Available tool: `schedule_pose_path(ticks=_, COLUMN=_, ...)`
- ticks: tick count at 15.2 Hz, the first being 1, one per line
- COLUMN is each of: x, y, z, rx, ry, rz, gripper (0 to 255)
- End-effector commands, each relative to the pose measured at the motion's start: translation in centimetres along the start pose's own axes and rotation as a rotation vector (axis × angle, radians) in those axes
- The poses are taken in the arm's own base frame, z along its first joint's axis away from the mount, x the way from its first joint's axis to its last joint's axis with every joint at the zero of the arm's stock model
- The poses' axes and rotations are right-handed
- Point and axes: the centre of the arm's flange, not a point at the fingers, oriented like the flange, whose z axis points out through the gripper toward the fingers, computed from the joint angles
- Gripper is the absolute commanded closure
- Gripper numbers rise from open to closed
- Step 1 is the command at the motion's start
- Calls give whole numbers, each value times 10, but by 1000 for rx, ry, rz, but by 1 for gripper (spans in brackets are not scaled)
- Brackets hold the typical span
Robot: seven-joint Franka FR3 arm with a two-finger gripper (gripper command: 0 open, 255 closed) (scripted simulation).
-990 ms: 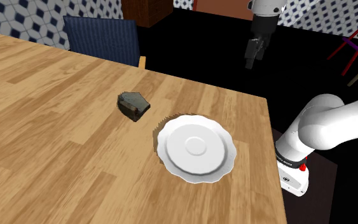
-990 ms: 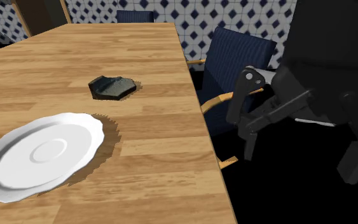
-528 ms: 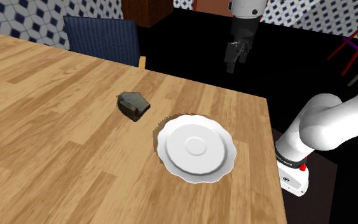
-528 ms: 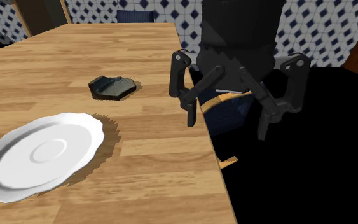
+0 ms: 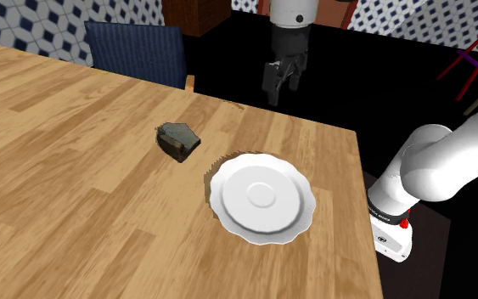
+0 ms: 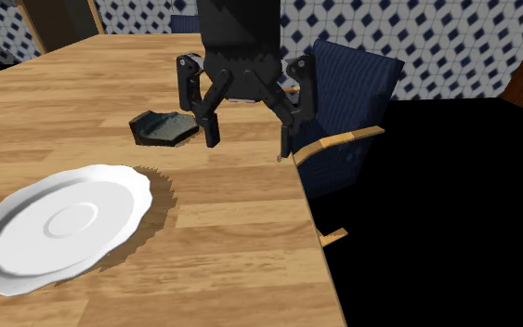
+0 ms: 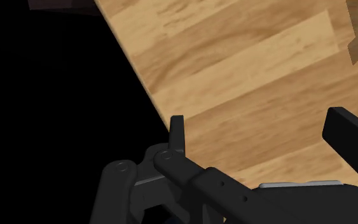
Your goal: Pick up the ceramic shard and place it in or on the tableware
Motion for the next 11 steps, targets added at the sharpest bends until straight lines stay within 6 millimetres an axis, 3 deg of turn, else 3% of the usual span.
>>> schedule_pose_path(ticks=1, x=12, y=-24, z=-2, rx=0, ry=6, rz=-2, gripper=0)
schedule_pose_path(ticks=11, x=58, y=-147, z=-16, rx=-7, ry=35, rz=-14, gripper=0)
